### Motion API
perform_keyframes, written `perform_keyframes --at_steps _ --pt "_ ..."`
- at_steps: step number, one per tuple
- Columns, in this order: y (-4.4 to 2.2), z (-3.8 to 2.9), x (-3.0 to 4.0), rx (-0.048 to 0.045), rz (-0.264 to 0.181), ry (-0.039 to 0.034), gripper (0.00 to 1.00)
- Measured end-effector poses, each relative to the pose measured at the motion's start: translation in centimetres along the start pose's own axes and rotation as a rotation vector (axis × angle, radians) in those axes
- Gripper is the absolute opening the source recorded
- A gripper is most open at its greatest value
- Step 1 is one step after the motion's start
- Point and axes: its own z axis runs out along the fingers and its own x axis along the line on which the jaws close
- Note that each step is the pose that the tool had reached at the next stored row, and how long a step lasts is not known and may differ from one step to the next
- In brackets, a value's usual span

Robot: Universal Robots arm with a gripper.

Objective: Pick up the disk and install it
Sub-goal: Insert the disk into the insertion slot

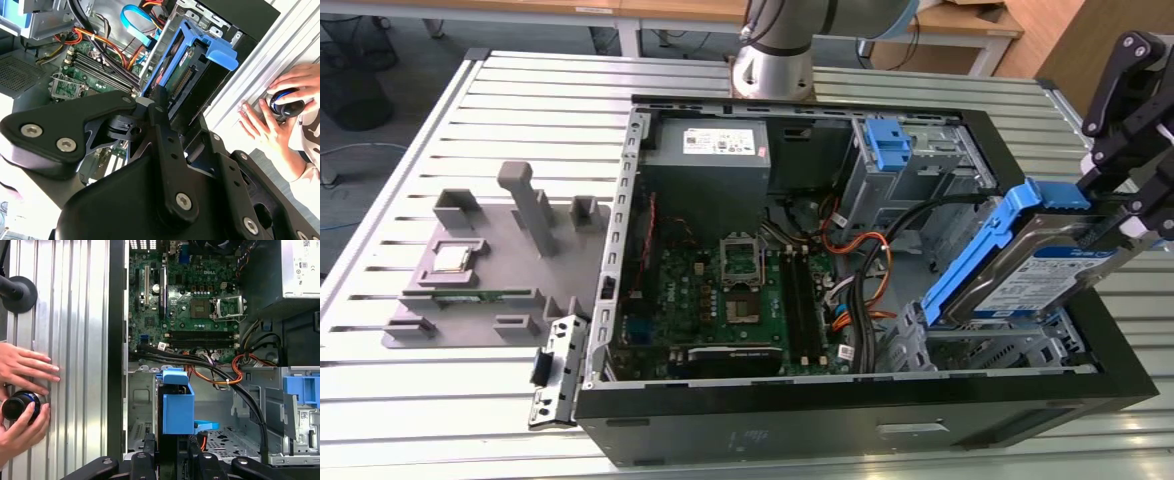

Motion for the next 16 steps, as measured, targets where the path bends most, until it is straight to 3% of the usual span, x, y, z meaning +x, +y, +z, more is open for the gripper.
perform_keyframes --at_steps 16 --pt "-0.02 0.38 0.02 0.0000 0.000 -0.0009 0.35"
